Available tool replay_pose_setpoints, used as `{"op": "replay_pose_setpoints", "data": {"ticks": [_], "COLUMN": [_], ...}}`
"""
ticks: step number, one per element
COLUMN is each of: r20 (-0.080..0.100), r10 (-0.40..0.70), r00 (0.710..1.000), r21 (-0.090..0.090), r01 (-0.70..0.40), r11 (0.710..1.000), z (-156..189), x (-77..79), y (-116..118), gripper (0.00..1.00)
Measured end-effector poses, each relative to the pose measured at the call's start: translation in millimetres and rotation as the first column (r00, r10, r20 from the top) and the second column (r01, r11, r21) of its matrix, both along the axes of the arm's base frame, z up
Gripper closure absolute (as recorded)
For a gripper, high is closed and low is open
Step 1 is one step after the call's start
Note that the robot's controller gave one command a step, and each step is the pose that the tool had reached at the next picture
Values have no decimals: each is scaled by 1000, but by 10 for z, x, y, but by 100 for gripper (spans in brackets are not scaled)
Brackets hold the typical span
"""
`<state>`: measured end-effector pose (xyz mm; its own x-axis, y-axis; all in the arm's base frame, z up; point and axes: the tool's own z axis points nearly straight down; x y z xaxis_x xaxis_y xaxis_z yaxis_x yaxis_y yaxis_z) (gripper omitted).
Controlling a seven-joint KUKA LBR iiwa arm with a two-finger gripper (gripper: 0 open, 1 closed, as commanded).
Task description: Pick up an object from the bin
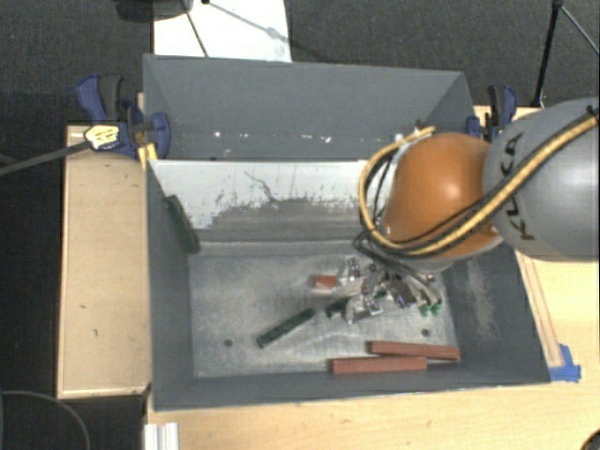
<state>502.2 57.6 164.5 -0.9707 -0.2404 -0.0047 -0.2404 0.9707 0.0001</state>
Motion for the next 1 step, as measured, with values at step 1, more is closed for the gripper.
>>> {"op": "replay_pose_setpoints", "data": {"ticks": [1], "r20": [0], "r10": [-70], "r00": [998], "r21": [0], "r01": [70], "r11": [998], "z": [-225], "x": [17], "y": [-1], "gripper": [100]}}
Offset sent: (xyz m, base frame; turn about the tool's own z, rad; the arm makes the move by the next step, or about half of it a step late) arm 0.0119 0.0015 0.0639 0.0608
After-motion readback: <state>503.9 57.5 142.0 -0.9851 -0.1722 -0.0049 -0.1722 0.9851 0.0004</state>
